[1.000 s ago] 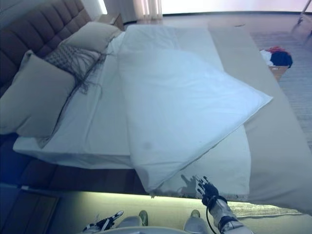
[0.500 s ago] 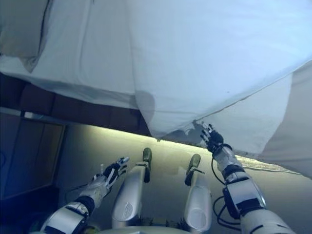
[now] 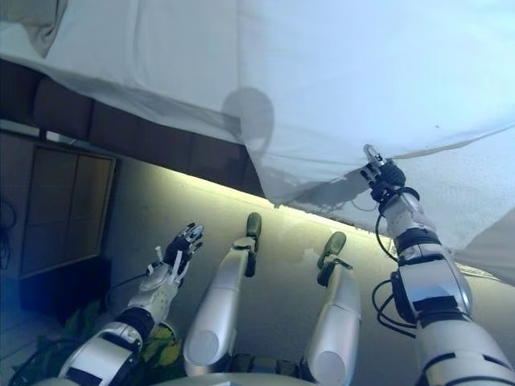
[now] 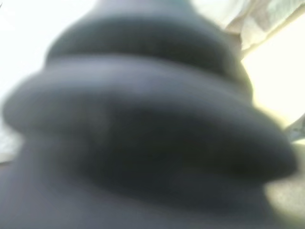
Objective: Make the bed neatly
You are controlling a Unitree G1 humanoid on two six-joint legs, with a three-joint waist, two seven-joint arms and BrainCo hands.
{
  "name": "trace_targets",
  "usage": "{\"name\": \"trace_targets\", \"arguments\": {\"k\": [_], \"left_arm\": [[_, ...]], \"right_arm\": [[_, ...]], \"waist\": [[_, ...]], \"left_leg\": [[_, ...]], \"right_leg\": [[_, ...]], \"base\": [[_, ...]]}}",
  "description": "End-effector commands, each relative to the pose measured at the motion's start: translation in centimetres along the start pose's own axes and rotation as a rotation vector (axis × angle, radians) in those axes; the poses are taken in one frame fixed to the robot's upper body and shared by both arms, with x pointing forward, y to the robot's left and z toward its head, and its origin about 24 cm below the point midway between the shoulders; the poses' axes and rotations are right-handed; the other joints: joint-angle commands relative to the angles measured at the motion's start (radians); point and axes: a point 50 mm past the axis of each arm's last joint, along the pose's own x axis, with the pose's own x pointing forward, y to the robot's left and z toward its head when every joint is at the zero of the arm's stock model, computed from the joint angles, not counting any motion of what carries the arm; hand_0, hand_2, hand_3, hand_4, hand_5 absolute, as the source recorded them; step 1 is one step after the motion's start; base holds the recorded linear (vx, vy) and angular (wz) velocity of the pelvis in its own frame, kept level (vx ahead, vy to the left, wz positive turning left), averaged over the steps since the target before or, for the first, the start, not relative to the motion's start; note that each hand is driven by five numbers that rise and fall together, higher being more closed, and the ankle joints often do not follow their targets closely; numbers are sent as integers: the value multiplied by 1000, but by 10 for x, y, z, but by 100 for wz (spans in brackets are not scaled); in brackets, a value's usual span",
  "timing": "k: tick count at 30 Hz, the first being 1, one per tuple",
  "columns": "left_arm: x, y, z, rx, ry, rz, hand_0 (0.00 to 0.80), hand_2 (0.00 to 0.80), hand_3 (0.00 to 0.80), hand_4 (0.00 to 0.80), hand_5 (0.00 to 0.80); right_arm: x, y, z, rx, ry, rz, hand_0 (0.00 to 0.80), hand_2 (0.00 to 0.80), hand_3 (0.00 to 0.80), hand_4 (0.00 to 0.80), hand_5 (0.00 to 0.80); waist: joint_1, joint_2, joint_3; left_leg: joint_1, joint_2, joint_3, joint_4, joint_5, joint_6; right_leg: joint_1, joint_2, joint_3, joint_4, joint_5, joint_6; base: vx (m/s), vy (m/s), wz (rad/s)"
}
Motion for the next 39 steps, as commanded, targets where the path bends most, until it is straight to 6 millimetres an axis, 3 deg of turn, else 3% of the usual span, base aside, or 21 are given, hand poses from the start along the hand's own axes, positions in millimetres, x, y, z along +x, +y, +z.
{"name": "trace_targets", "arguments": {"k": [1, 10, 14, 23, 39], "left_arm": [[-13, 14, -12, -35, -2, 31, 0, 0, 0, 0, 0], [-27, 25, -27, -44, 23, 25, 0, 0, 0, 0, 0], [-30, 31, -27, -36, 32, 28, 0, 0, 0, 0, 0], [-37, 35, -30, -37, 21, 20, 0, 0, 0, 0, 0], [-43, 45, -29, -38, 12, 39, 0, 0, 0, 0, 0]], "right_arm": [[-4, 11, 77, 34, -243, 46, 0, 0, 0, 0, 0], [-14, 23, 132, 7, -399, 54, 0, 0, 0, 0, 0], [-18, 16, 139, 4, -401, 17, 0, 0, 0, 0, 0], [-35, -19, 158, -4, -439, -108, 0, 0, 0, 0, 0], [-57, -27, 198, -50, -563, -148, 0, 0, 0, 0, 0]], "waist": [[2, 43, 6], [4, 51, 6], [1, 46, 6], [-6, 35, 6], [-10, 38, 6]], "left_leg": [[-21, 6, 9, 25, -17, 37], [-1, 9, 11, 28, -28, 41], [12, 14, 12, 25, -29, 39], [41, 30, 13, -6, -20, 32], [78, 41, 18, -48, -2, 21]], "right_leg": [[-9, -8, 49, 51, 7, 38], [2, 4, 48, 74, -12, 26], [15, 11, 45, 69, -10, 24], [50, 24, 34, 35, -2, 26], [81, 32, 23, 14, -7, 22]], "base": [[0, 0, 0], [51, 19, -3], [47, -21, -3], [37, -31, -10], [3, -15, -2]]}}
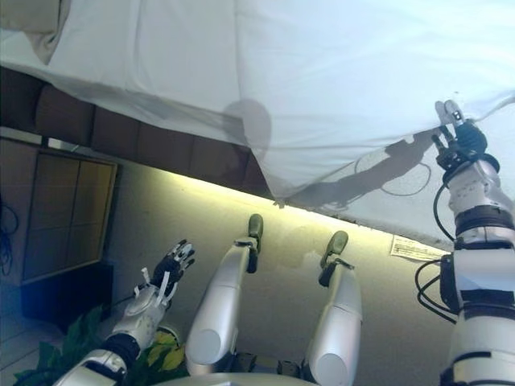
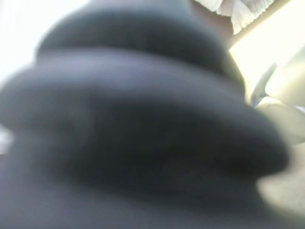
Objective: Make the bed neatly
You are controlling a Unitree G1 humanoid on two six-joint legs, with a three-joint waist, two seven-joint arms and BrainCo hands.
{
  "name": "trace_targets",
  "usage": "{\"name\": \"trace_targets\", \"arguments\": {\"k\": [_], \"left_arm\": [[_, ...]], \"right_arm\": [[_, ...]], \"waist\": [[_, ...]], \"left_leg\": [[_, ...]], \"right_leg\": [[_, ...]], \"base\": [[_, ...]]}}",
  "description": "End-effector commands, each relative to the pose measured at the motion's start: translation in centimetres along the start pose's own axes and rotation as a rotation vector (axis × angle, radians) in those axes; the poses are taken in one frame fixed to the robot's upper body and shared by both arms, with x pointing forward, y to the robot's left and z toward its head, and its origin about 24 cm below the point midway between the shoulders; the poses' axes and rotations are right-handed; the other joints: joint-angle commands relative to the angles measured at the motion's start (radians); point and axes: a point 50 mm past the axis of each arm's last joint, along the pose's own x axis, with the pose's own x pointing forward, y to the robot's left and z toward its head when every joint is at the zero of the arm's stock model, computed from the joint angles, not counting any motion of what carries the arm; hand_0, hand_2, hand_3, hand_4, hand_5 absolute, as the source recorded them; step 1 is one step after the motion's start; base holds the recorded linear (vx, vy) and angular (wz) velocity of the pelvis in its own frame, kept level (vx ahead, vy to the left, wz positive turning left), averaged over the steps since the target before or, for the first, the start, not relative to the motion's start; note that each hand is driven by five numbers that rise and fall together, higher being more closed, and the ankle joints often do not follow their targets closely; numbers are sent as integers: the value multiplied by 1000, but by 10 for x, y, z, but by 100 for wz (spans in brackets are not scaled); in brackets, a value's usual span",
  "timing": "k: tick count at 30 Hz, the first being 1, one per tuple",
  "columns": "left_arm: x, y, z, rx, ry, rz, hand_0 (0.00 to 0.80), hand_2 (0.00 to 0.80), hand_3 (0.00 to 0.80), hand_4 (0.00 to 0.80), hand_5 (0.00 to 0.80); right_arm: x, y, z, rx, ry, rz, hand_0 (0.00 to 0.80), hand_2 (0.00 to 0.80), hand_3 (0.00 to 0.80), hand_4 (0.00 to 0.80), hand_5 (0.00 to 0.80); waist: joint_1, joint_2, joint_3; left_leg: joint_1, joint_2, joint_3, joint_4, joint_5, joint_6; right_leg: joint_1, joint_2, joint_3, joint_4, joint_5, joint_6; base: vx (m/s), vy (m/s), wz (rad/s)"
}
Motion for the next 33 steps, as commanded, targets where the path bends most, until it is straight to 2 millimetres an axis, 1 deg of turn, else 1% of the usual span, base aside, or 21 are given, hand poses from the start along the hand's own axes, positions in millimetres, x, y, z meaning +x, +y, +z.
{"name": "trace_targets", "arguments": {"k": [1, 3, 4, 5, 7, 10, 19, 24, 27, 29, 30, 32, 33], "left_arm": [[-14, 16, -6, -22, -17, 46, 0, 0, 0, 0, 0], [-15, 18, -7, -22, -16, 46, 0, 0, 0, 0, 0], [-16, 19, -7, -23, -15, 45, 0, 0, 0, 0, 0], [-16, 19, -7, -23, -13, 44, 0, 0, 0, 0, 0], [-17, 18, -7, -21, -11, 42, 0, 0, 0, 0, 0], [-17, 18, -8, -23, -13, 37, 0, 0, 0, 0, 0], [-18, 16, -7, -25, -22, 20, 0, 0, 0, 0, 0], [-17, 17, -3, -27, -46, 12, 0, 0, 0, 0, 0], [-16, 17, 7, -53, -102, 3, 0, 0, 0, 0, 0], [-14, 16, 18, -83, -164, -8, 0, 0, 0, 0, 0], [-10, 13, 29, -100, -201, -16, 0, 0, 0, 0, 0], [-7, 10, 43, -120, -269, -31, 0, 0, 0, 0, 0], [-5, 6, 55, -130, -309, -40, 0, 0, 0, 0, 0]], "right_arm": [[-13, -3, 100, -28, -326, 9, 0, 0, 0, 0, 0], [-15, 5, 111, -40, -366, 50, 0, 0, 0, 0, 0], [-15, 10, 114, -42, -383, 76, 107, 107, 107, 107, 107], [-16, 15, 117, -44, -396, 110, 800, 800, 800, 800, 800], [-16, 25, 120, -42, -409, 168, 800, 800, 800, 800, 800], [-17, 31, 121, -40, -422, 215, 800, 800, 800, 800, 800], [-18, 34, 122, -55, -449, 235, 800, 800, 800, 800, 800], [-16, 36, 118, -54, -426, 255, 800, 800, 800, 800, 800], [-15, 35, 111, -54, -391, 281, 800, 800, 800, 800, 800], [-13, 35, 102, -45, -358, 308, 800, 800, 800, 800, 800], [-12, 36, 96, -41, -335, 322, 800, 800, 800, 800, 800], [-10, 36, 86, -36, -304, 348, 800, 800, 800, 800, 800], [-10, 37, 79, -36, -279, 366, 800, 800, 800, 800, 800]], "waist": [[-11, 28, 1], [-9, 33, 1], [-8, 34, 1], [-8, 36, 1], [-8, 37, 1], [-7, 37, 1], [-2, 42, 1], [-3, 39, 1], [-4, 33, 1], [-5, 27, 0], [-5, 20, -2], [-6, 13, -10], [-6, 7, -20]], "left_leg": [[54, 12, -17, -93, 23, 5], [56, 11, -18, -95, 26, 3], [57, 10, -19, -97, 27, 2], [60, 9, -20, -99, 28, 1], [67, 10, -20, -107, 32, -2], [82, 10, -19, -123, 38, -4], [109, 8, -17, -149, 46, -6], [137, 11, -14, -165, 49, -9], [160, 14, -10, -172, 49, -12], [182, 18, -9, -178, 49, -14], [199, 20, -8, -185, 49, -15], [220, 23, -8, -197, 51, -18], [236, 26, -7, -204, 51, -21]], "right_leg": [[39, -8, -16, 81, -63, 15], [39, -9, -16, 85, -66, 13], [40, -8, -15, 85, -68, 12], [41, -7, -15, 86, -70, 11], [46, -7, -16, 86, -73, 9], [56, -7, -20, 80, -76, 7], [79, -9, -27, 68, -78, 7], [108, -6, -30, 49, -77, 7], [133, -5, -35, 33, -73, 8], [157, -4, -36, 18, -70, 11], [176, -2, -39, 2, -66, 13], [201, 2, -45, -22, -59, 15], [223, 5, -50, -44, -55, 16]], "base": [[0, 0, 0], [0, 0, 0], [0, 0, 0], [0, 0, 0], [-2, -5, -2], [-5, -2, -4], [0, 0, 0], [0, 0, 0], [0, 0, 0], [0, 0, 0], [0, 0, 0], [0, 0, 0], [0, 0, 0]]}}
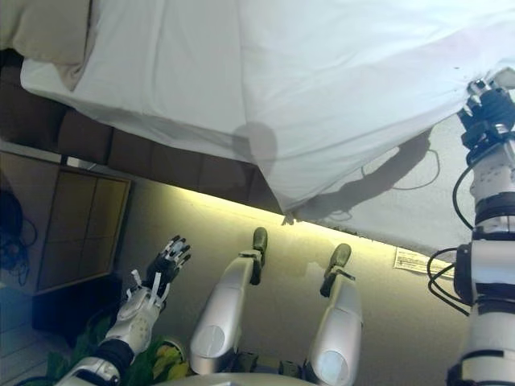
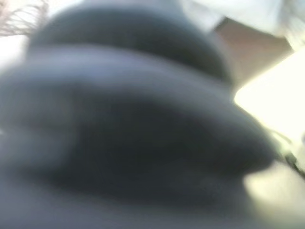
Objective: Make the bed neatly
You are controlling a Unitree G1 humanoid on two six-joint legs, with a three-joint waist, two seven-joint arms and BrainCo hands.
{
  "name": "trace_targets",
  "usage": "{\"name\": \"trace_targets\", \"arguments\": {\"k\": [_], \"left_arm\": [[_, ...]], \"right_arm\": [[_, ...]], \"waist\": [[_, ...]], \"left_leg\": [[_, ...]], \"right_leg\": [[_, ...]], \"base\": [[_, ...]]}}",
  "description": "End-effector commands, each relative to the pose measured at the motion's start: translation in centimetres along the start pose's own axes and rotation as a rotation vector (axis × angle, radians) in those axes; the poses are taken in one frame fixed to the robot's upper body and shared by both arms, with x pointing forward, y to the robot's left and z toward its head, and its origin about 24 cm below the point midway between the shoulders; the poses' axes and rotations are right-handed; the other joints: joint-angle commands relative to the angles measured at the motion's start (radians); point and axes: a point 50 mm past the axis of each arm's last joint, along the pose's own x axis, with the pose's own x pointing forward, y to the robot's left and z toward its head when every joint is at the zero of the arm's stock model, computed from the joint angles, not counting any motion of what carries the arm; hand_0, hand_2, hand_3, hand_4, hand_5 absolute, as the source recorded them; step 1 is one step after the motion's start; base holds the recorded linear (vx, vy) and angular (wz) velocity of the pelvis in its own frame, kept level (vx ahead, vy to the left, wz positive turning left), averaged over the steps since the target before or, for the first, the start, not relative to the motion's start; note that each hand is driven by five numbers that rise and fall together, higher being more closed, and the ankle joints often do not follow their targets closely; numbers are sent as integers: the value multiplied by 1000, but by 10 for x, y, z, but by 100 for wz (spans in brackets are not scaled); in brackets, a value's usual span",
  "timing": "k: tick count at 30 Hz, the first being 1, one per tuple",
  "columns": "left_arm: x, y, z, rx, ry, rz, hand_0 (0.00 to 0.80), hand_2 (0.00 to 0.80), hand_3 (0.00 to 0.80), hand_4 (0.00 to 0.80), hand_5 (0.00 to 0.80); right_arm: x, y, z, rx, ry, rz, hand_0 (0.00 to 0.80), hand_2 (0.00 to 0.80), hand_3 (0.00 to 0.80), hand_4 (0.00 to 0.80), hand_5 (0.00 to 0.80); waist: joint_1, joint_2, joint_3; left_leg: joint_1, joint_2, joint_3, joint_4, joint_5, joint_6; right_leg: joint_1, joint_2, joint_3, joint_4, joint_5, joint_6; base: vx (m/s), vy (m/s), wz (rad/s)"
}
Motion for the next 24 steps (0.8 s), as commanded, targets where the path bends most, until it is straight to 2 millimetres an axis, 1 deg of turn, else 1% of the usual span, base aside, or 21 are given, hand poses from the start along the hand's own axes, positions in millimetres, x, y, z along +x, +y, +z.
{"name": "trace_targets", "arguments": {"k": [1, 5, 6, 7, 9, 12, 13, 15, 17, 21, 24], "left_arm": [[5, 3, 43, -19, -204, -4, 0, 0, 0, 0, 0], [16, -11, 76, -36, -312, -64, 0, 0, 0, 0, 0], [19, -18, 83, -34, -331, -83, 0, 0, 0, 0, 0], [21, -23, 90, -39, -346, -100, 0, 0, 0, 0, 0], [27, -35, 98, -60, -357, -138, 0, 0, 0, 0, 0], [34, -50, 101, -82, -341, -189, 0, 0, 0, 0, 0], [37, -54, 99, -93, -325, -198, 0, 0, 0, 0, 0], [42, -65, 87, -121, -250, -238, 0, 0, 0, 0, 0], [45, -75, 76, -118, -188, -266, 0, 0, 0, 0, 0], [51, -97, 46, -170, 17, -319, 0, 0, 0, 0, 0], [51, -112, 19, -231, 216, -339, 0, 0, 0, 0, 0]], "right_arm": [[2, 25, 38, -11, -144, 189, 800, 800, 800, 800, 800], [2, 32, 12, 58, -91, 253, 800, 800, 800, 800, 800], [2, 35, 4, 86, -73, 268, 800, 800, 800, 800, 800], [2, 38, -2, 104, -60, 282, 800, 800, 800, 800, 800], [2, 44, -15, 141, -32, 299, 800, 800, 800, 800, 800], [3, 55, -32, 177, 13, 322, 800, 800, 800, 800, 800], [3, 59, -36, 185, 30, 324, 800, 800, 800, 800, 800], [3, 67, -50, 196, 68, 330, 800, 800, 800, 800, 800], [3, 74, -58, 211, 96, 334, 800, 800, 800, 800, 800], [4, 87, -70, 235, 130, 344, 800, 800, 800, 800, 800], [5, 97, -75, 233, 149, 354, 800, 800, 800, 800, 800]], "waist": [[-10, -19, -26], [-9, -44, -62], [-8, -52, -73], [-7, -59, -81], [-5, -76, -105], [-4, -92, -132], [-5, -95, -142], [-8, -102, -165], [-11, -110, -188], [-23, -117, -232], [-33, -119, -258]], "left_leg": [[72, 34, -27, -97, 35, -24], [119, 50, -31, -122, 40, -34], [129, 54, -23, -137, 66, -29], [142, 57, -24, -146, 68, -32], [172, 63, -23, -163, 69, -36], [209, 71, -28, -188, 73, -42], [224, 74, -30, -198, 75, -43], [261, 82, -31, -228, 80, -47], [296, 86, -28, -262, 86, -51], [361, 96, -14, -326, 97, -58], [396, 102, -4, -357, 100, -62]], "right_leg": [[76, 2, -46, 38, -69, 5], [144, 16, -65, -20, -55, 2], [162, 18, -82, -48, -28, -8], [179, 21, -83, -61, -25, -8], [220, 28, -92, -94, -19, -7], [270, 36, -98, -129, -13, -5], [286, 39, -98, -141, -11, -5], [324, 42, -99, -169, -7, -1], [360, 47, -98, -204, 1, 5], [428, 57, -100, -274, 15, 18], [459, 61, -101, -303, 20, 25]], "base": [[2, -32, -1], [-7, -51, 1], [-33, -57, -4], [-28, -68, -5], [51, -81, -1], [41, -55, -1], [62, -28, -4], [84, -17, -1], [92, -9, -2], [57, 6, -2], [24, 9, 0]]}}
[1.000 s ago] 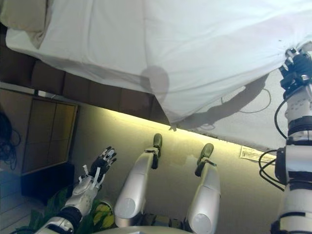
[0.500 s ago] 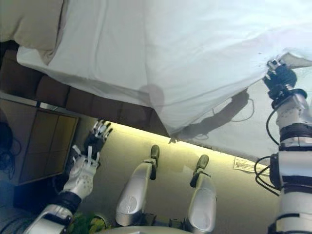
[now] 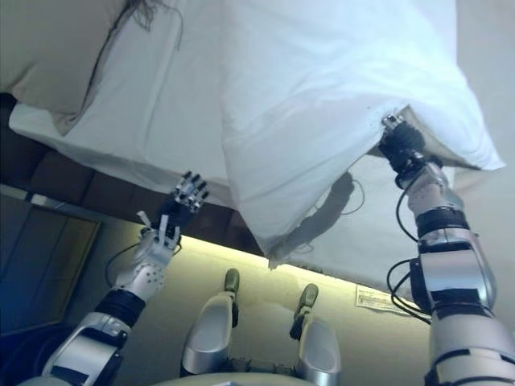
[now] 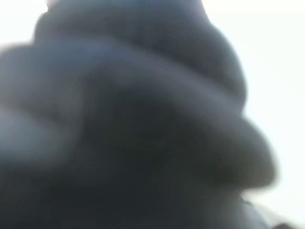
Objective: Make the bed neatly
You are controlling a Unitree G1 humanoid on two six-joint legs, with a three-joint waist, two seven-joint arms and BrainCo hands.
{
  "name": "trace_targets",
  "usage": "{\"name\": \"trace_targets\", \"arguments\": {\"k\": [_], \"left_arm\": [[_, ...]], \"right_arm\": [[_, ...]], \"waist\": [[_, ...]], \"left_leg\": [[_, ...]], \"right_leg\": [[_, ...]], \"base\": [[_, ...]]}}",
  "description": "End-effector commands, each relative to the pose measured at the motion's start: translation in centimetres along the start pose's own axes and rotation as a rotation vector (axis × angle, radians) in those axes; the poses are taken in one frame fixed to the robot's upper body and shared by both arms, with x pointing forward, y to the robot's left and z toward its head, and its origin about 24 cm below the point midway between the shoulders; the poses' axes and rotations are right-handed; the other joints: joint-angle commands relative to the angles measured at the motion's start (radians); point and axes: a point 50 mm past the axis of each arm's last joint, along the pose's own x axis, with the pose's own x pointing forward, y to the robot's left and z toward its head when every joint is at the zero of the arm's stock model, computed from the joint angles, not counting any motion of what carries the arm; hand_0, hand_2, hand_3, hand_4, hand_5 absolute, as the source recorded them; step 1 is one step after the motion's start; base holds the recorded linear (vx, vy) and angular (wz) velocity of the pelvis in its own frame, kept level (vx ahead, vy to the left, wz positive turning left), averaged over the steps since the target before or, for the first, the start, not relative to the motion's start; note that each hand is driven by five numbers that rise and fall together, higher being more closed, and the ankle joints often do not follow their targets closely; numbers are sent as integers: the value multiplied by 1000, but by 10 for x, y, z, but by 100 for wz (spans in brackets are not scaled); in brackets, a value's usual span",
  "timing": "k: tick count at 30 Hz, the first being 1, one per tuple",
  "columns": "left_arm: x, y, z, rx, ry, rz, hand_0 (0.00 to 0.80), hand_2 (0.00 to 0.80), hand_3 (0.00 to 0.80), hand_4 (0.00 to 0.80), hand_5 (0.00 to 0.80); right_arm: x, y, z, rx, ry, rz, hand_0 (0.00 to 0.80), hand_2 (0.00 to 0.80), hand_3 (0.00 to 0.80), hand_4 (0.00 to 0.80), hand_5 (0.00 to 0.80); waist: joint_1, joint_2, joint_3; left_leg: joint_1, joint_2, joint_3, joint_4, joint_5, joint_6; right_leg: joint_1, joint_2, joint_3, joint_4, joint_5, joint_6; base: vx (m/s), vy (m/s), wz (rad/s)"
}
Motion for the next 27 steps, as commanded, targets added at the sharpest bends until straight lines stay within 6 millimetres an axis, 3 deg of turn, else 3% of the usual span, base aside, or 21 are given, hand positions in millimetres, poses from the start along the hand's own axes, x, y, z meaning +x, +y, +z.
{"name": "trace_targets", "arguments": {"k": [1, 5, 11, 18, 27], "left_arm": [[4, -26, -57, -177, 298, -79, 0, 0, 0, 0, 0], [-1, -41, -89, -313, 490, -101, 0, 0, 0, 0, 0], [-10, -69, -124, -665, 664, -109, 0, 0, 0, 0, 0], [-15, -103, -139, -1120, 722, -121, 0, 0, 0, 0, 0], [-26, -154, -155, -1271, 814, -262, 0, 0, 0, 0, 0]], "right_arm": [[10, 40, 23, 1, -111, 159, 800, 800, 800, 800, 800], [13, 46, 10, 11, -66, 157, 800, 800, 800, 800, 800], [17, 56, -30, 41, 24, 168, 800, 800, 800, 800, 800], [16, 70, -73, 85, 109, 178, 800, 800, 800, 800, 800], [10, 90, -106, 157, 146, 204, 800, 800, 800, 800, 800]], "waist": [[-23, 6, -162], [-39, 1, -196], [-59, -16, -245], [-74, -37, -290], [-97, -49, -302]], "left_leg": [[31, 58, -6, -98, 55, -17], [61, 68, 3, -107, 50, -18], [120, 79, 25, -151, 49, -21], [167, 88, 47, -167, 42, -30], [210, 107, 77, -180, 33, -41]], "right_leg": [[41, -27, -24, 50, -72, 26], [64, -23, -19, 45, -75, 29], [109, -13, -8, 15, -76, 36], [147, -7, -3, -3, -80, 36], [174, 0, 5, -16, -81, 40]], "base": [[45, 6, 3], [66, -16, -6], [69, -57, -6], [75, -63, -7], [50, -46, -8]]}}
